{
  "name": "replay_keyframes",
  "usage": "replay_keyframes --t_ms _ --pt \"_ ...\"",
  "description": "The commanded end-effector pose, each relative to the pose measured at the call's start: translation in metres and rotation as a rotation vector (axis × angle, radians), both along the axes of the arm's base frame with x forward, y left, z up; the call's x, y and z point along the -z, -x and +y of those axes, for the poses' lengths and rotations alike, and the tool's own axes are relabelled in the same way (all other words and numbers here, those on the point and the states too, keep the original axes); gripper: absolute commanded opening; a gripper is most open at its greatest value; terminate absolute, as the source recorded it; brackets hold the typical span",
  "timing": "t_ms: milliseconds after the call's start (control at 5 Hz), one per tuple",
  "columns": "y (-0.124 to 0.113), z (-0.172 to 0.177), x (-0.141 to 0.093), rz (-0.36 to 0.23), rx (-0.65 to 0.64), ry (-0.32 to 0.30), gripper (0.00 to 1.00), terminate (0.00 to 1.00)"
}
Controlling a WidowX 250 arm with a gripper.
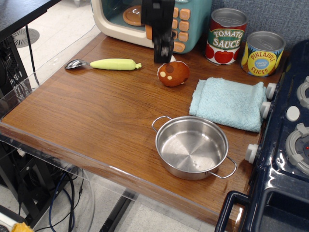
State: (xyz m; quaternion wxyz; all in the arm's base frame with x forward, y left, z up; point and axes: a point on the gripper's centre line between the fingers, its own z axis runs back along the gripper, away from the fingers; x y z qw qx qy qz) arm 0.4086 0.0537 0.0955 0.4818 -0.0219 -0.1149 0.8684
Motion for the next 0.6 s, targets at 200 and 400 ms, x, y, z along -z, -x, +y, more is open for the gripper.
replay_keyframes --t_ms 200,400 --pt "0.012 -0.0012 -0.0453 -0.12 0.043 -0.001 1.0 0.0" --pt "0.012 -0.0012 -0.0453 -0.12 0.043 -0.001 1.0 1.0"
